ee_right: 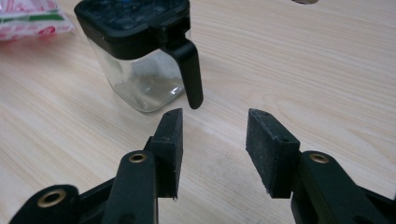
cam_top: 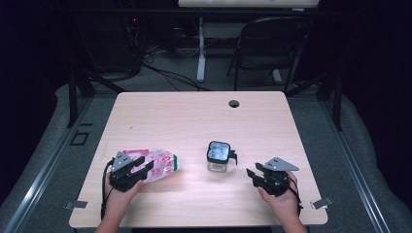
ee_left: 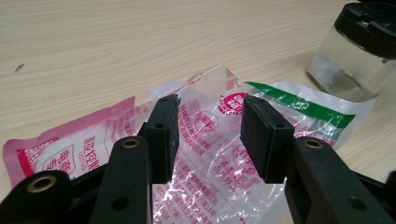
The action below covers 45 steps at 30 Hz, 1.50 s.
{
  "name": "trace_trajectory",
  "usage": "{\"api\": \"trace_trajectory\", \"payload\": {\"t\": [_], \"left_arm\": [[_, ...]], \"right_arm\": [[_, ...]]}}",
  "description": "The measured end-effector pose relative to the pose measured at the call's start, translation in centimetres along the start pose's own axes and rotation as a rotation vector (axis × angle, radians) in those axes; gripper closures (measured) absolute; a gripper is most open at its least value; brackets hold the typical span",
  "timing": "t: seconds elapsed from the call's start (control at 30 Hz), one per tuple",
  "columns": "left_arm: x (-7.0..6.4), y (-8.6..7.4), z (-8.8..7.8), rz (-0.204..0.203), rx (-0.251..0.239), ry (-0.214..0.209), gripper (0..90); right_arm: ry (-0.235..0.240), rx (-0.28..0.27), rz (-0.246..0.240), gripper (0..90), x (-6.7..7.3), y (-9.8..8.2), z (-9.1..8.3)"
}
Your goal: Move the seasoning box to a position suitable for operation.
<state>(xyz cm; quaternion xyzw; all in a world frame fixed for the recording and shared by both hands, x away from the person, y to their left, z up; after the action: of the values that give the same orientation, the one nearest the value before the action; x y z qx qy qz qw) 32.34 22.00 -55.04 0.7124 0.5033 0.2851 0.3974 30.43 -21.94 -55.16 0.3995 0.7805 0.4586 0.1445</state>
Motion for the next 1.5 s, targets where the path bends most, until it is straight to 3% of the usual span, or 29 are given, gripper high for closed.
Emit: {"api": "trace_trajectory", "payload": {"t": [0.07, 0.27, 0.43, 0.57, 0.7, 0.8, 0.97, 1.5], "left_arm": [[-0.1, 0.0, 0.1, 0.000, -0.006, 0.003, 56.4], [-1.0, 0.0, 0.0, 0.062, -0.017, 0.003, 56.1], [-1.4, -0.4, -0.1, 0.073, -0.013, 0.019, 53.1], [-1.3, -0.6, -0.3, 0.053, -0.025, 0.020, 53.3], [-1.0, -0.8, -0.4, -0.002, -0.031, 0.020, 54.6], [-1.0, -0.9, -0.5, -0.008, -0.031, 0.027, 55.0], [-1.1, -1.0, -0.8, 0.012, -0.032, 0.029, 55.7], [-0.9, -1.3, -1.5, 0.015, -0.037, 0.031, 60.2]], "right_arm": [[-0.002, 0.014, -0.016, 56.7, 0.2, -0.1, 0.2], [0.027, 0.006, 0.025, 54.5, 0.3, 0.1, 0.5], [0.004, 0.008, 0.022, 51.7, 0.5, 0.5, 0.9], [0.009, 0.012, 0.027, 57.8, 0.4, 0.8, 1.6], [0.013, 0.009, 0.002, 59.1, 0.4, 1.3, 2.3], [0.010, 0.016, -0.009, 59.6, 0.5, 1.3, 2.7], [0.009, 0.014, -0.003, 62.2, 0.3, 1.5, 3.6], [0.006, 0.068, 0.002, 64.0, 0.0, 1.5, 7.0]]}}
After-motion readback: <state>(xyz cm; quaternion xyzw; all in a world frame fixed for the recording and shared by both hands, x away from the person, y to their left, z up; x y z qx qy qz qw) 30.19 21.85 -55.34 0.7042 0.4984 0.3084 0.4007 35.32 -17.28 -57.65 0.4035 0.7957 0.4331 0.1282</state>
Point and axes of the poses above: each handheld gripper's, and its own axes: z roughly forward along the jaws, y roughly out of its top, x roughly to its left, the point moved 2 cm from there along z, roughly forward along the jaws, and after that the axes turned 12 degrees about y, right-handed, at the moved point
